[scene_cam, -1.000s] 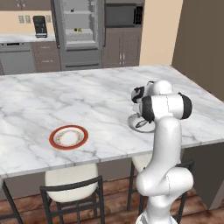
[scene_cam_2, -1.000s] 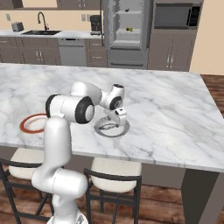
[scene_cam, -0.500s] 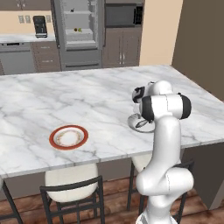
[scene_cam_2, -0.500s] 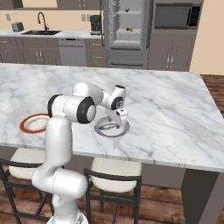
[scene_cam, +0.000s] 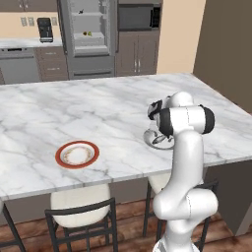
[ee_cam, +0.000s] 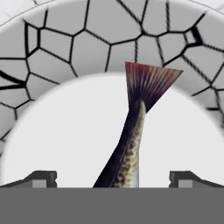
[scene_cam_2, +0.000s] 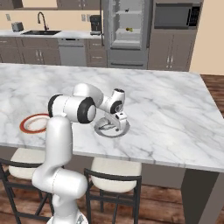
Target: Transport the fish and broccoli to the fridge. Place the fish on the rack containing meat and place the broccoli on the rack containing the vegetable, ensuring meats and vegetables are on different racks.
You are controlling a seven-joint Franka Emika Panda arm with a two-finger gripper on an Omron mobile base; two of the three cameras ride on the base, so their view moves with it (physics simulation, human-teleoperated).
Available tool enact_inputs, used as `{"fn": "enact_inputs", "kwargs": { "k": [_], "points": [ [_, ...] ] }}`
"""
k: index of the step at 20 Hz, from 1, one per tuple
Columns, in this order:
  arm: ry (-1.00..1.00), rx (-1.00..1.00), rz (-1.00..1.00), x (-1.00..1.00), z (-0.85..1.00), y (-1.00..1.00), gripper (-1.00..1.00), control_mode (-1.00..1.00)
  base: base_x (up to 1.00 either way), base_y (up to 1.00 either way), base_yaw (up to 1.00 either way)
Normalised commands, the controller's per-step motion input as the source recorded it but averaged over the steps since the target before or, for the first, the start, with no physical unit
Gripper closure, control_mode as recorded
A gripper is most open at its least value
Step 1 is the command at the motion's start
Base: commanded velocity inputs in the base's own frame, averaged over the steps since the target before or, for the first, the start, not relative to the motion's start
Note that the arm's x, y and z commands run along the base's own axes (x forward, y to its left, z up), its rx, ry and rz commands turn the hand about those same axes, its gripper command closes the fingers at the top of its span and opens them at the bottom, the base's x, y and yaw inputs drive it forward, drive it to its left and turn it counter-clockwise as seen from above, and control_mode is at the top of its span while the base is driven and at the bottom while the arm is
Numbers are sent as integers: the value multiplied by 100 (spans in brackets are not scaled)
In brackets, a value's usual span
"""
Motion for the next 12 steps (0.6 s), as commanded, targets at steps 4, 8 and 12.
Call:
{"fn": "enact_inputs", "kwargs": {
  "k": [4, 8, 12],
  "points": [
    [0, 0, -2, 0, -32, 41, 100, -100, 0, 0, 0],
    [0, 0, -3, -31, -20, 41, 100, -100, 0, 0, 0],
    [0, 0, -3, -23, -25, 51, 100, -100, 0, 0, 0]
  ]
}}
